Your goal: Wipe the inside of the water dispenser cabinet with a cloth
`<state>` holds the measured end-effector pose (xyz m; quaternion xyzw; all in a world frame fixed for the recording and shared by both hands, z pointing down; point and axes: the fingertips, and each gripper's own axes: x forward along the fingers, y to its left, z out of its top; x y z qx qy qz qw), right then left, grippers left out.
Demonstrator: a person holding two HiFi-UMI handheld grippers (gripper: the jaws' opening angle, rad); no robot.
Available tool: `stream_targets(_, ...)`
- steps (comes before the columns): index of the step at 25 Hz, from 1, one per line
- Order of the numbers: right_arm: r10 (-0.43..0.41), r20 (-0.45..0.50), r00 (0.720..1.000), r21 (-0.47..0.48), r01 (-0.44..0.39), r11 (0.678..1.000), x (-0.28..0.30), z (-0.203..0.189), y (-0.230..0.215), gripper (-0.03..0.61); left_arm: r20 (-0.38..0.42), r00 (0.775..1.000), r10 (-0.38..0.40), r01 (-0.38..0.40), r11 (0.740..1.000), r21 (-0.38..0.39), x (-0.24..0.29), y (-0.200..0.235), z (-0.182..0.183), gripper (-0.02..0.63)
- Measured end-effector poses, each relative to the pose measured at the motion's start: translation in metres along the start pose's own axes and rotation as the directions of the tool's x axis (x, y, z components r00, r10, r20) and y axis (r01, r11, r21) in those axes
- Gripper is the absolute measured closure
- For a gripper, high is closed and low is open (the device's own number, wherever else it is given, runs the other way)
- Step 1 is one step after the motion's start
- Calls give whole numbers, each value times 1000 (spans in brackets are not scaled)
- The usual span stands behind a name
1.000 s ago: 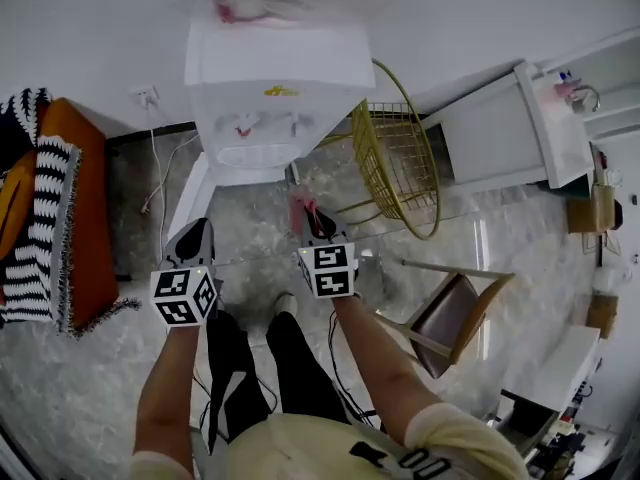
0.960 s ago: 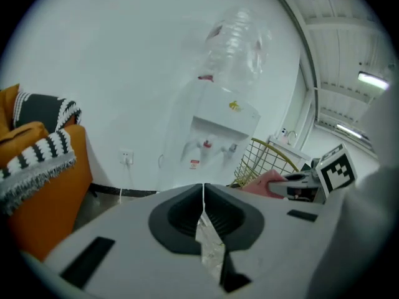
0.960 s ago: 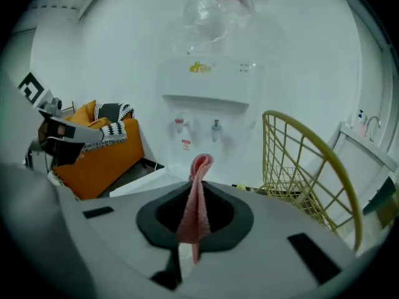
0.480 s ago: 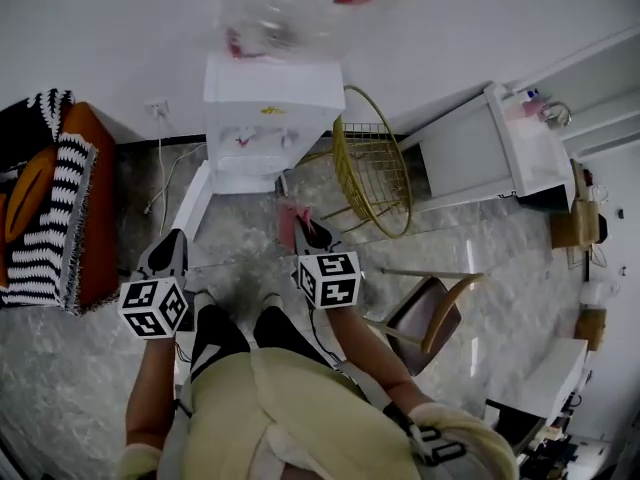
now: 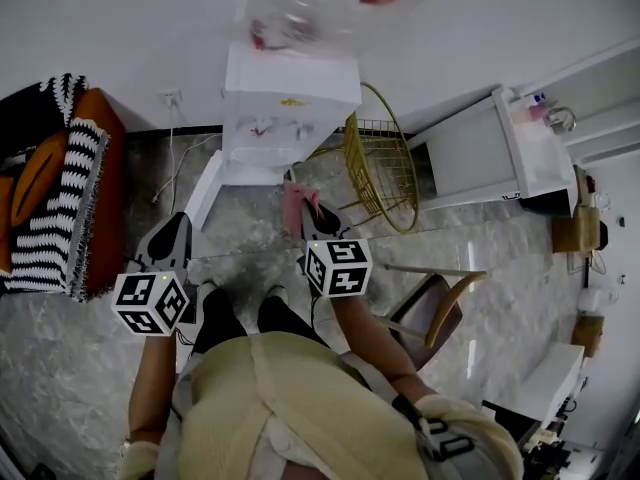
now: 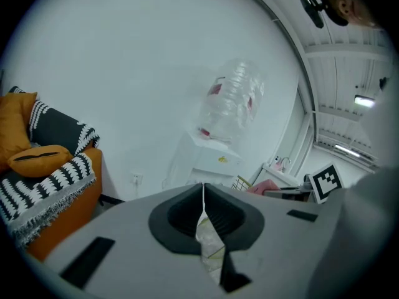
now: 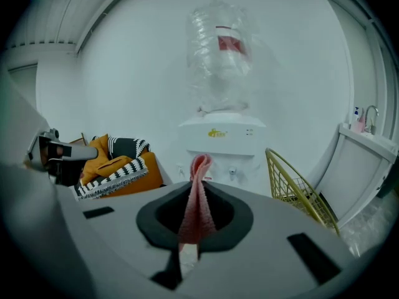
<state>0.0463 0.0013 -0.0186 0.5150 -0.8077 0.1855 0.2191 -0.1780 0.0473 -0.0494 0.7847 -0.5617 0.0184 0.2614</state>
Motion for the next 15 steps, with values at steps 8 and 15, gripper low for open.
stream_targets(8, -13, -13, 1000, 11, 13, 1000, 2, -3, 14, 552, -19, 1000, -20, 19, 999, -36, -16, 15, -7, 597)
stream_targets(15, -31, 8, 999, 38, 30, 999, -3, -6, 13, 552, -38, 997, -60, 60, 998, -9, -26, 13, -20, 597)
